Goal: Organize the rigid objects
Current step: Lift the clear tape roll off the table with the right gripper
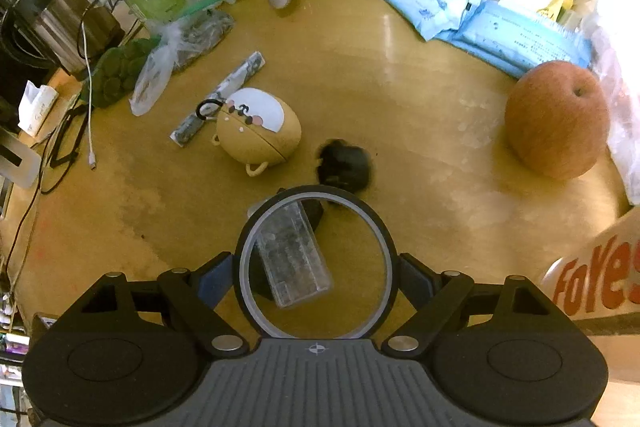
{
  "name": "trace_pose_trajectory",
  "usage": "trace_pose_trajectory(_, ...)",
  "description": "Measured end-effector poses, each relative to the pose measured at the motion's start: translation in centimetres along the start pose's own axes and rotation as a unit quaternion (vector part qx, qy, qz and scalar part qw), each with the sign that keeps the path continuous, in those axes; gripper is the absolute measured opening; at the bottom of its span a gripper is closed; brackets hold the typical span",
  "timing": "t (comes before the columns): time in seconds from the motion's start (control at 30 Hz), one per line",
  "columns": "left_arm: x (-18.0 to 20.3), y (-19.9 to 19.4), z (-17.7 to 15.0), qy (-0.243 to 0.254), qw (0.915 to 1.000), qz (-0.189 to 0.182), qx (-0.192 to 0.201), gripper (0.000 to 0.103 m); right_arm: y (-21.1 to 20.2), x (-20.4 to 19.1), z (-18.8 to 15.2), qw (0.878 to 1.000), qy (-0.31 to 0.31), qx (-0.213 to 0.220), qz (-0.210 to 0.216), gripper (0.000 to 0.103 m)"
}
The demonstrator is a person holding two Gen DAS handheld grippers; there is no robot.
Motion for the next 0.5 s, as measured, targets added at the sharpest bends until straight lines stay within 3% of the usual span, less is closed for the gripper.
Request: trace_pose_trajectory(0.5, 0.8, 1.0, 2.1, 0.037, 0.9992, 0.003, 0.011, 0.062, -5.1, -0.8, -1.1, 0.999, 0.022, 0.048, 0.003, 0.087)
Point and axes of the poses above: each gripper's, at about its wrist camera, not at the fingertips, and y roughly the way its jaws point, x to its right, z to its top, the point moved 3 cm from there along y, roughly the way its jaws point, and after that the axes turned 2 degrees about -y, right-handed, at the moved point
